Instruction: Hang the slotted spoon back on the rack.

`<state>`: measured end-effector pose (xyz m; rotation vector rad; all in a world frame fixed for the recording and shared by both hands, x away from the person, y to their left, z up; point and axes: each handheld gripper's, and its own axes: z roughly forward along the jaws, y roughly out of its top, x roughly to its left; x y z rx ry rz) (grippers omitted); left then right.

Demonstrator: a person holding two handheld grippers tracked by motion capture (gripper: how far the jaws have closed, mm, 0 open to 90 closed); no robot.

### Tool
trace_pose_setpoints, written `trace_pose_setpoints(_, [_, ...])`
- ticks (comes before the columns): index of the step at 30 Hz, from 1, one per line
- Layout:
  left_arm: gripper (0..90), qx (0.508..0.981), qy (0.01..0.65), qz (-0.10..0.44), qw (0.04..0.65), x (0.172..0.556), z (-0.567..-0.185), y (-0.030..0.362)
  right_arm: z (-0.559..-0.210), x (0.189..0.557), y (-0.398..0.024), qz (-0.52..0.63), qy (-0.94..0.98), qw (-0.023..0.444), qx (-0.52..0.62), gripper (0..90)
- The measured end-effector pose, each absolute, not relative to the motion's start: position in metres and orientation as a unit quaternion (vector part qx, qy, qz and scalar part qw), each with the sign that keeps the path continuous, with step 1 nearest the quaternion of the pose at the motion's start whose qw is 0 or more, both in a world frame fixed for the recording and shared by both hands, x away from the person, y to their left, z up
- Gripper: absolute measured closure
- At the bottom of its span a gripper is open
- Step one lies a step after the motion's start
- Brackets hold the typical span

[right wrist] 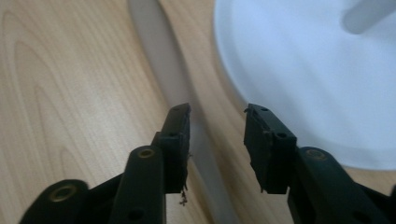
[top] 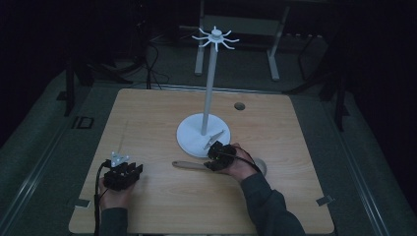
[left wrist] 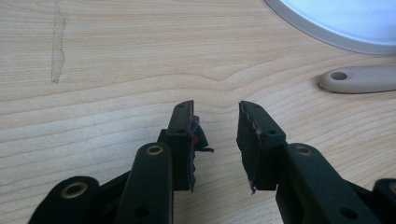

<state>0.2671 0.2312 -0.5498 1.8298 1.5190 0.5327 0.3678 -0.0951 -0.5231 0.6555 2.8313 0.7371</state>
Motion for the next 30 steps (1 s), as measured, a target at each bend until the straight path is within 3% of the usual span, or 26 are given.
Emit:
trace_pose_setpoints(14, [66.9,0.706,0.584,0.204,0.344,0.268,-0.551,0.230,-0.540,0.372,-0.083,0.228,0.952,0.025,0.204,67.2])
trace_pose_setpoints(21, [66.9,0.708,0.583,0.202,0.344,0.268,-0.551,0.229,-0.545,0.371,-0.077,0.214,0.958,0.031,0.189,65.8])
trace_pose_setpoints(30, [66.9,0.713,0.580,0.201,0.339,0.269,-0.552,0.227,-0.542,0.359,-0.076,0.199,0.969,0.065,0.130,72.2])
